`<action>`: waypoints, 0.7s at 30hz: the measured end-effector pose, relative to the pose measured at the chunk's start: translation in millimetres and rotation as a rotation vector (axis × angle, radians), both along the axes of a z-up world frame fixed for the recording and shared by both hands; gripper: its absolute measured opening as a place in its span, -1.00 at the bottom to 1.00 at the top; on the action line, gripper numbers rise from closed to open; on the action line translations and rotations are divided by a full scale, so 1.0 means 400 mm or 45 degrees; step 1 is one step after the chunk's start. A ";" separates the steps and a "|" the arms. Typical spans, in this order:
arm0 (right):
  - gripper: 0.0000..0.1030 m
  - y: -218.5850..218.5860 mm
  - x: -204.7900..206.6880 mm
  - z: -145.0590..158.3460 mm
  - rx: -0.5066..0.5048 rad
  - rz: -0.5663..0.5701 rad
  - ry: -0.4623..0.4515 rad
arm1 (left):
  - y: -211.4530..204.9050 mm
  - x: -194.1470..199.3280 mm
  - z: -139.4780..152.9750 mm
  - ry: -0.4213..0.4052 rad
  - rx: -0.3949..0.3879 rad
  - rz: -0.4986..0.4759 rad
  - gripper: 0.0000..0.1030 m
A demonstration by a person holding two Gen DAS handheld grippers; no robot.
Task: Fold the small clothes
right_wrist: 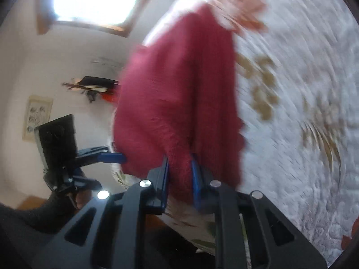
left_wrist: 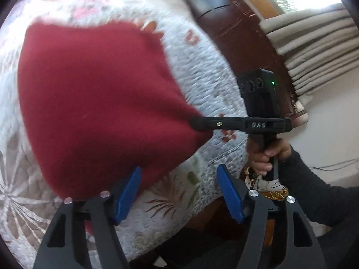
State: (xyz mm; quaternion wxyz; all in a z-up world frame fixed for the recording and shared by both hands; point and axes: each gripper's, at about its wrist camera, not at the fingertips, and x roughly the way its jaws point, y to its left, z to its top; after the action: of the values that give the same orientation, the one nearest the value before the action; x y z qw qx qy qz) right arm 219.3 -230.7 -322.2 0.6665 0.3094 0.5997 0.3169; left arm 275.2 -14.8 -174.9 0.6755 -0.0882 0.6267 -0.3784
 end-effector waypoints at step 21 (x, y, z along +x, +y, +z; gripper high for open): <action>-0.86 -0.020 0.332 0.069 0.013 -0.202 -0.131 | -0.066 0.031 -0.124 0.176 -0.055 -0.031 -0.44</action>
State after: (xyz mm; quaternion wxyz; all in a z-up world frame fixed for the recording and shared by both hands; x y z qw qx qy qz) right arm 352.3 -238.7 -294.6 0.7178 0.3428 0.5366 0.2816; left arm 287.6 -41.2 -224.5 0.6240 -0.1211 0.6644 -0.3930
